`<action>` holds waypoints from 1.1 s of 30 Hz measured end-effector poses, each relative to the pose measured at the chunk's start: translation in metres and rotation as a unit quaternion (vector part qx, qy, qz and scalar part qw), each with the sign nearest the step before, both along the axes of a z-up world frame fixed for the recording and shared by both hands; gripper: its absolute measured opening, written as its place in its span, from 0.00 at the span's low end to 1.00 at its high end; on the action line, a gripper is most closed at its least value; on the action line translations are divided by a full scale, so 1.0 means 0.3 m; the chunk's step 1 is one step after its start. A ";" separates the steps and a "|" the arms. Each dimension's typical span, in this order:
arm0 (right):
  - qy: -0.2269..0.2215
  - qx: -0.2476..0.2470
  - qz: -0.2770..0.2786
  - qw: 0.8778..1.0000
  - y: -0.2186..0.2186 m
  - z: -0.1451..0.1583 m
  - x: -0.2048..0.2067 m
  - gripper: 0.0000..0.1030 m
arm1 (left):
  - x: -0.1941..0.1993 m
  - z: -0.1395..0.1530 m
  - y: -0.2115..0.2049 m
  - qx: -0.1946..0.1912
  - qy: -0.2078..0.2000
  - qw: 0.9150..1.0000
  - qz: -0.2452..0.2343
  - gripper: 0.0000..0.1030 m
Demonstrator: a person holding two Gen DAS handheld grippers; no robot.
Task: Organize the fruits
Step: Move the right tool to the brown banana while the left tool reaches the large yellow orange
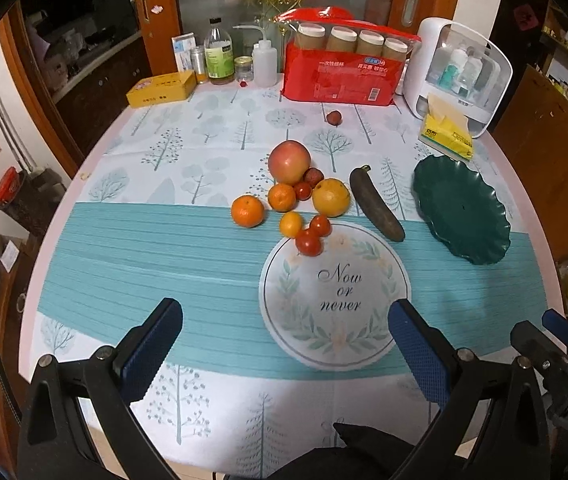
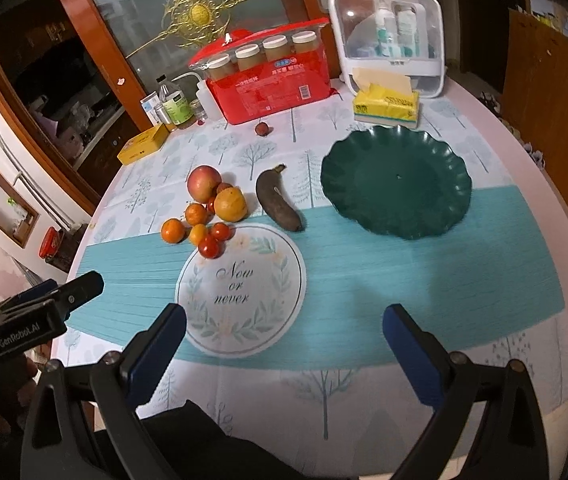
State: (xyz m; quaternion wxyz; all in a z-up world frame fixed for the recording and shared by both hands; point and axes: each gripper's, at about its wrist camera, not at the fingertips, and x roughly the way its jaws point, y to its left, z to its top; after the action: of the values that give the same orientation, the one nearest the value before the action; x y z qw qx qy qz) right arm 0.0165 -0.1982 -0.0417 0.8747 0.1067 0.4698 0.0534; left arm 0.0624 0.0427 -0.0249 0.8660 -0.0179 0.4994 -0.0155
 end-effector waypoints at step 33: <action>-0.081 -0.098 0.096 0.987 0.131 -0.295 0.559 0.87 | 0.715 -0.270 -0.134 -0.028 0.106 0.992 -0.054 0.99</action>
State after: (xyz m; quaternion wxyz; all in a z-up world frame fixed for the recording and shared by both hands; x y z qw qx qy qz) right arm 0.1841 -0.1588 -0.1303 0.9067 -0.0304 0.4088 0.0994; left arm 0.2768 0.0024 -0.1058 0.8051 -0.0169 0.5883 -0.0738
